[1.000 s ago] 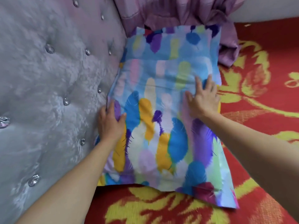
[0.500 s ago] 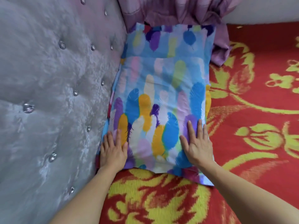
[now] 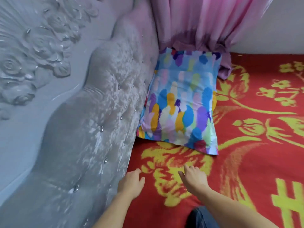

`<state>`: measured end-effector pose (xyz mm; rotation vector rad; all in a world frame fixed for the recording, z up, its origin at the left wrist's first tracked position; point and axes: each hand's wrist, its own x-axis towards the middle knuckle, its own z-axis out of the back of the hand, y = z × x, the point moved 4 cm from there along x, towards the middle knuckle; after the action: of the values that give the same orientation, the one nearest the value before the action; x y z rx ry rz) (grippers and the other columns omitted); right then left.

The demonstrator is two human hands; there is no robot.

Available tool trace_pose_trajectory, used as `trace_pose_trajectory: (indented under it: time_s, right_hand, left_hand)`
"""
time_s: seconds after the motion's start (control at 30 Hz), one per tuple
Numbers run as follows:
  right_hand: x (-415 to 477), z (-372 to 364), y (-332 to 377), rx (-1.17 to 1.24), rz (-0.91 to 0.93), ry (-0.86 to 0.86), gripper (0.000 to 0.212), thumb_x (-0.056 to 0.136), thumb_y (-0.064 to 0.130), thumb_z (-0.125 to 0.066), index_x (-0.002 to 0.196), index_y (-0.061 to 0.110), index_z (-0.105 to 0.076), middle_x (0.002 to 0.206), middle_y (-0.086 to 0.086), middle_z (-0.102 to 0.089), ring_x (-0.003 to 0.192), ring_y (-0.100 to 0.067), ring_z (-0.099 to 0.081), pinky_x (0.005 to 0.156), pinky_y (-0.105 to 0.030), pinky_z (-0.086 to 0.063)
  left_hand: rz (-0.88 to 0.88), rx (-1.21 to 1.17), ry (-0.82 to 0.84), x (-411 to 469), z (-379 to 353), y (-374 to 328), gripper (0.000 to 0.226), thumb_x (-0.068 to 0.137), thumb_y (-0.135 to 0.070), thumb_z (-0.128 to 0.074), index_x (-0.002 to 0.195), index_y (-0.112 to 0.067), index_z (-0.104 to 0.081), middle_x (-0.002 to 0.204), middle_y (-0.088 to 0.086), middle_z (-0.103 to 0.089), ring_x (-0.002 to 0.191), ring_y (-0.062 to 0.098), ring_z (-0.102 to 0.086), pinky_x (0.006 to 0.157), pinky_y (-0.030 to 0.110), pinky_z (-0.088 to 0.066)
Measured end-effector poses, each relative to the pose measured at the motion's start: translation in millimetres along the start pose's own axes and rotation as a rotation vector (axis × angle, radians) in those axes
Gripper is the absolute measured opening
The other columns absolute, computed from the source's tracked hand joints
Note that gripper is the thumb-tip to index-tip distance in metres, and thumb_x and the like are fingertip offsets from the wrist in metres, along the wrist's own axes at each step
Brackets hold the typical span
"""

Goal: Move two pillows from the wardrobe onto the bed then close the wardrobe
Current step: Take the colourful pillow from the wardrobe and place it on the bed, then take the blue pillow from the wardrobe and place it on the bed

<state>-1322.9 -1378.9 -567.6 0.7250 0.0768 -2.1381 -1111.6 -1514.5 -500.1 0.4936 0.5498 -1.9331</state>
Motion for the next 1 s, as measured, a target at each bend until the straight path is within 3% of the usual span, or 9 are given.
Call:
trace_pose_trajectory:
  time_s: [0.13,0.27,0.43,0.83,1.0]
  right_hand:
    - [-72,-15,63,-0.019,0.153,-0.014,0.030,0.094,0.040,-0.037,0.097,0.017,-0.056,0.098,-0.005,-0.067,0.087,-0.027,-0.063,0.068,-0.037,-0.046]
    - [-134,-17,98,-0.084,0.220,-0.047,0.023,0.091,0.030,-0.041,0.099,0.017,-0.058,0.098,-0.005,-0.069,0.087,-0.029,-0.065,0.072,-0.037,-0.050]
    - [-199,-24,117,-0.107,0.286,-0.117,0.021,0.091,0.028,-0.042,0.097,0.015,-0.057,0.094,-0.007,-0.070,0.084,-0.031,-0.066,0.067,-0.036,-0.049]
    - [-265,-69,40,-0.241,0.340,-0.060,0.018,0.090,0.019,-0.041,0.098,0.012,-0.056,0.094,-0.007,-0.069,0.084,-0.031,-0.066,0.059,-0.033,-0.040]
    - [-322,-95,14,-0.237,0.466,-0.020,0.013,0.091,0.020,-0.042,0.094,0.012,-0.052,0.090,-0.006,-0.067,0.081,-0.032,-0.065,0.058,-0.034,-0.039]
  left_hand:
    - [0.001,-0.029,-0.083,-85,-13,50,0.032,0.090,-0.039,-0.048,0.118,-0.026,-0.055,0.109,0.002,-0.068,0.103,0.024,-0.062,0.084,0.034,-0.049]
    - [0.018,-0.003,-0.129,-161,-16,98,0.035,0.089,-0.039,-0.048,0.121,-0.027,-0.056,0.120,0.004,-0.065,0.110,0.026,-0.061,0.088,0.035,-0.048]
    - [0.031,0.041,-0.183,-232,-6,136,0.028,0.090,-0.034,-0.045,0.112,-0.022,-0.057,0.113,0.009,-0.067,0.103,0.031,-0.062,0.081,0.036,-0.049]
    - [0.110,0.006,-0.102,-320,-90,111,0.039,0.091,-0.035,-0.047,0.127,-0.020,-0.052,0.120,0.008,-0.064,0.106,0.028,-0.060,0.085,0.037,-0.049]
    - [0.199,0.035,-0.091,-393,-142,85,0.031,0.090,-0.030,-0.045,0.117,-0.019,-0.057,0.112,0.011,-0.065,0.102,0.033,-0.060,0.078,0.038,-0.047]
